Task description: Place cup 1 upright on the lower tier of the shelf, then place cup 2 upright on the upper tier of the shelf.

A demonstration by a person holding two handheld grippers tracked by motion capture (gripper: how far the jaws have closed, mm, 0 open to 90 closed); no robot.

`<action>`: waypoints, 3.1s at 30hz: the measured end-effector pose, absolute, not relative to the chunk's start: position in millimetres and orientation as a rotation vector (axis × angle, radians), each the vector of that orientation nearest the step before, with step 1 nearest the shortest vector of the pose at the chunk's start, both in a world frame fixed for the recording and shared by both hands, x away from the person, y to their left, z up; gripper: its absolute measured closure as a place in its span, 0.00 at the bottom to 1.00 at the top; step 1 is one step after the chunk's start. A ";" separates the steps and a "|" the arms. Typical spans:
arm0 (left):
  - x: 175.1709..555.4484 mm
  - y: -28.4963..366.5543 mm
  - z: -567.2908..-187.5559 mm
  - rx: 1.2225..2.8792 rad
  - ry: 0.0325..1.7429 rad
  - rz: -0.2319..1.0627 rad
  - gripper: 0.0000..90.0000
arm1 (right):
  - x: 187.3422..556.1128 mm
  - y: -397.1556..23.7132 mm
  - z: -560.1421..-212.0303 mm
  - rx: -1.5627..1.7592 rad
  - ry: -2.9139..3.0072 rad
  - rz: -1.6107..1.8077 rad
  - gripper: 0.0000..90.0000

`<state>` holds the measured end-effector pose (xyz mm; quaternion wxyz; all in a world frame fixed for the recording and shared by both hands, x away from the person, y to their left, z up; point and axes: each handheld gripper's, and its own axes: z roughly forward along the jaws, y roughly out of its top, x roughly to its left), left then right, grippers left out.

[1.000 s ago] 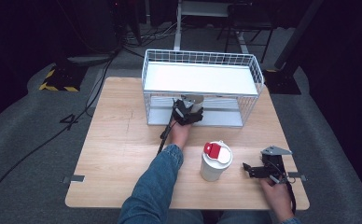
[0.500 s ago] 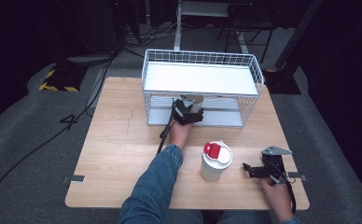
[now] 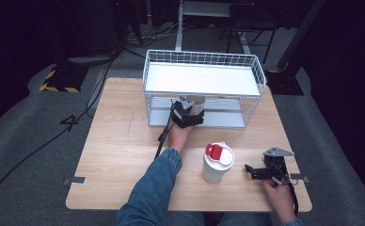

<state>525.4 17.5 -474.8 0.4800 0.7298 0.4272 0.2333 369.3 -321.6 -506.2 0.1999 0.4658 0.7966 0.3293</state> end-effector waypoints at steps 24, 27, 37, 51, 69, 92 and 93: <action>442.0 65.9 -423.4 1.736 0.964 0.579 0.13 | 369.8 -321.0 -505.9 1.303 2.231 0.920 0.01; 433.0 75.2 -419.7 1.731 0.970 0.579 0.13 | 369.8 -321.0 -505.8 1.304 2.231 0.920 0.01; 402.9 100.4 -413.9 1.758 0.947 0.614 0.13 | 369.9 -321.2 -505.9 1.302 2.233 0.921 0.01; 364.3 133.9 -422.9 1.818 0.959 0.617 0.13 | 369.9 -321.9 -505.9 1.292 2.242 0.928 0.00; 333.8 160.5 -457.2 1.909 1.028 0.537 0.13 | 365.5 -328.1 -498.0 1.232 2.272 1.003 0.03; 336.3 192.9 -495.4 2.034 1.224 0.491 0.13 | 339.4 -307.0 -455.1 1.022 2.359 1.207 0.03; 337.3 193.6 -496.5 2.046 1.228 0.486 0.13 | 338.0 -304.4 -453.3 1.007 2.367 1.215 0.03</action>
